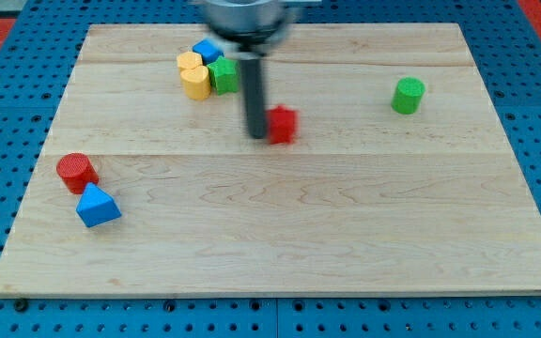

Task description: Push the blue cube to center along with green star

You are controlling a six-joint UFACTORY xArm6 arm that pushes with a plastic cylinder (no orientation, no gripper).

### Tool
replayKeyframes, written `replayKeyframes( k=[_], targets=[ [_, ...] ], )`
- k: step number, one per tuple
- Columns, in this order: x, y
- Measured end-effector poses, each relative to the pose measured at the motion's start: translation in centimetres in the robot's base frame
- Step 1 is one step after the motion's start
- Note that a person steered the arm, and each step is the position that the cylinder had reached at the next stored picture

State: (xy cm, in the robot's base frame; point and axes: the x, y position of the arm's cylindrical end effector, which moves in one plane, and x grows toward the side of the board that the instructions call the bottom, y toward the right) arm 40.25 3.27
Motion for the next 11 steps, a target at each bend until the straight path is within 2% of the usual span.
replayKeyframes(
  k=[1, 2, 3, 4, 5, 6, 7, 8, 9, 10, 11],
  targets=[
    [-1.2, 10.7],
    [-0.6, 9.3],
    [-0.1, -0.4],
    [-0.9, -14.0],
    [-5.2, -23.5],
    [-12.8, -21.3],
    [-17.3, -16.5],
    [-13.9, -11.9],
    [-8.7, -8.3],
    [-7.2, -3.7],
    [-8.3, -0.8]
  ],
)
